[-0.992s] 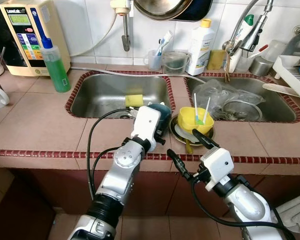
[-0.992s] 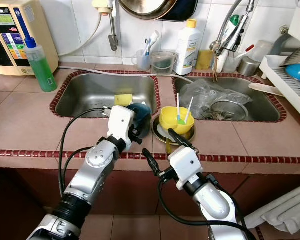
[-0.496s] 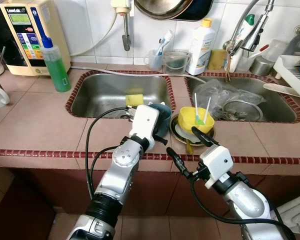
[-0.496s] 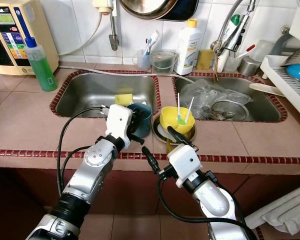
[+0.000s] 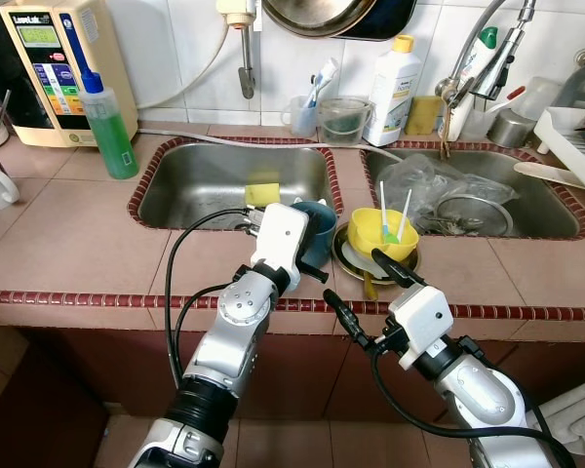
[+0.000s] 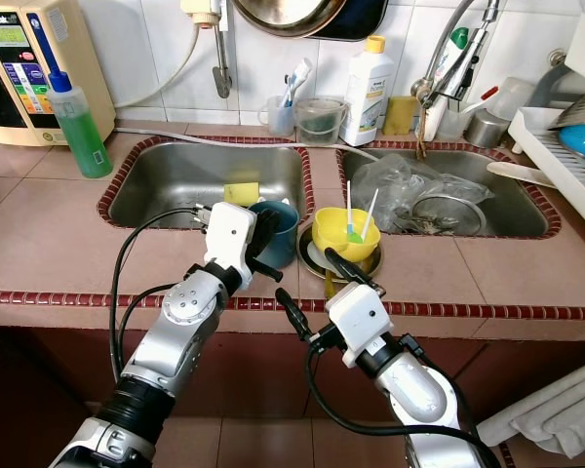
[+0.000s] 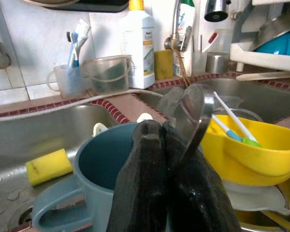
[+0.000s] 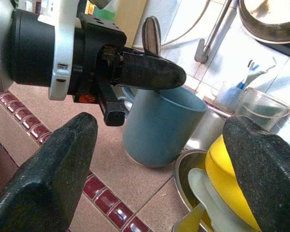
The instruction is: Kitchen organization
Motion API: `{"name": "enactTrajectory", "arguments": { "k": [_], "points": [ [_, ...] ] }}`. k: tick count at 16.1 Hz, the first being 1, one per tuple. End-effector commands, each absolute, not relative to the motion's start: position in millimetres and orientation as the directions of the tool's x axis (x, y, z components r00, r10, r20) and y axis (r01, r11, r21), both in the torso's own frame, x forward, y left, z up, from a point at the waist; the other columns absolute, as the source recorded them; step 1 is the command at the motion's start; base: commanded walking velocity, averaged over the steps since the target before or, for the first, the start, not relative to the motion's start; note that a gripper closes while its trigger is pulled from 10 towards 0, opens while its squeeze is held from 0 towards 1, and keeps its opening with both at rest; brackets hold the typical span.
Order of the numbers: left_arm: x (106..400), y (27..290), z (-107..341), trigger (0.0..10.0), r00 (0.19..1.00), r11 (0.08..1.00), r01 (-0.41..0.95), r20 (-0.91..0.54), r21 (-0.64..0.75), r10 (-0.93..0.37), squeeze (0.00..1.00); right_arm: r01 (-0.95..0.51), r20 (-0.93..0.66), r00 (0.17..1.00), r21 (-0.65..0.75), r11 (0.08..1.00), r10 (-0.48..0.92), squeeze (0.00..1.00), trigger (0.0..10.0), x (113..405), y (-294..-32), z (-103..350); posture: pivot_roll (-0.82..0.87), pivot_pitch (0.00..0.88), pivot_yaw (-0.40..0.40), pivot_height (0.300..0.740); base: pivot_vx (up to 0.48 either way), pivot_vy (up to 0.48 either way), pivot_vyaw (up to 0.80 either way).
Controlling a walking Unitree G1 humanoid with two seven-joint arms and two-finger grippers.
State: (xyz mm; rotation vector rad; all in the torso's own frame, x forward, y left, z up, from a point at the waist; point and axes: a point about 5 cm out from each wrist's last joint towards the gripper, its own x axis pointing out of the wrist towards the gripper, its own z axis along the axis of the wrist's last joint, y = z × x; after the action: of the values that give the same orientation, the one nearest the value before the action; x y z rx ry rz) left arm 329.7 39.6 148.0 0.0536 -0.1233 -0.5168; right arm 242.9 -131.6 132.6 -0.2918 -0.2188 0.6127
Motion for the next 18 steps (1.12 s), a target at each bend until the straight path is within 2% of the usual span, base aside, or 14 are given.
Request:
{"name": "enactTrajectory", "arguments": {
  "k": [1,2,6,12,13,14,15,16,17,18],
  "points": [
    [330,37,154,9.4,0.848,0.854,0.507,0.111,0.117,-0.519,0.00,-0.536,0.116,0.792,-0.336,0.774,0.599,0.00,10.0,243,-130,133,-0.10,0.000,0.008,0.740,0.000,0.000,0.00],
    [330,36,155,10.0,0.842,0.846,0.515,0.105,0.138,-0.530,0.00,-0.537,0.116,0.792,-0.336,0.774,0.599,0.00,10.0,243,-130,133,-0.10,0.000,0.008,0.740,0.000,0.000,0.00],
    [331,40,164,10.0,0.805,0.803,0.556,0.102,0.216,-0.585,0.00,-0.536,0.117,0.793,-0.333,0.776,0.598,0.00,10.0,243,-129,133,-0.09,0.000,0.010,0.740,0.000,0.000,0.00],
    [344,63,202,10.0,0.769,0.770,0.576,0.139,0.273,-0.624,0.00,-0.531,0.121,0.797,-0.329,0.781,0.592,0.00,10.0,246,-129,133,-0.09,0.000,0.009,0.740,0.000,0.000,0.00],
    [345,65,208,9.2,0.759,0.766,0.582,0.156,0.272,-0.632,0.00,-0.532,0.121,0.796,-0.329,0.780,0.593,0.00,10.0,246,-129,133,-0.08,0.000,0.009,0.740,0.000,0.000,0.00],
    [345,67,212,5.1,0.751,0.761,0.585,0.166,0.280,-0.639,0.00,-0.532,0.121,0.796,-0.329,0.780,0.594,0.00,10.0,246,-129,133,-0.08,0.000,0.010,0.740,0.000,0.000,0.00],
    [346,71,216,0.0,0.751,0.766,0.590,0.175,0.256,-0.637,0.00,-0.527,0.124,0.799,-0.329,0.784,0.589,0.00,10.0,247,-130,134,-0.08,0.000,0.012,0.740,0.000,0.000,0.00],
    [347,71,217,0.0,0.751,0.765,0.593,0.168,0.252,-0.638,0.00,-0.525,0.125,0.800,-0.329,0.785,0.587,0.00,10.0,248,-130,134,-0.08,0.000,0.013,0.740,0.000,0.000,0.00],
    [347,71,218,4.5,0.746,0.753,0.599,0.153,0.271,-0.648,0.00,-0.524,0.126,0.800,-0.329,0.786,0.587,0.00,10.0,248,-130,134,-0.09,0.000,0.013,0.740,0.000,0.000,0.00],
    [347,70,218,10.0,0.733,0.736,0.619,0.135,0.272,-0.667,0.00,-0.524,0.127,0.800,-0.328,0.786,0.587,0.00,10.0,248,-129,134,-0.09,0.000,0.014,0.740,0.000,0.000,0.00]
  ]
}}
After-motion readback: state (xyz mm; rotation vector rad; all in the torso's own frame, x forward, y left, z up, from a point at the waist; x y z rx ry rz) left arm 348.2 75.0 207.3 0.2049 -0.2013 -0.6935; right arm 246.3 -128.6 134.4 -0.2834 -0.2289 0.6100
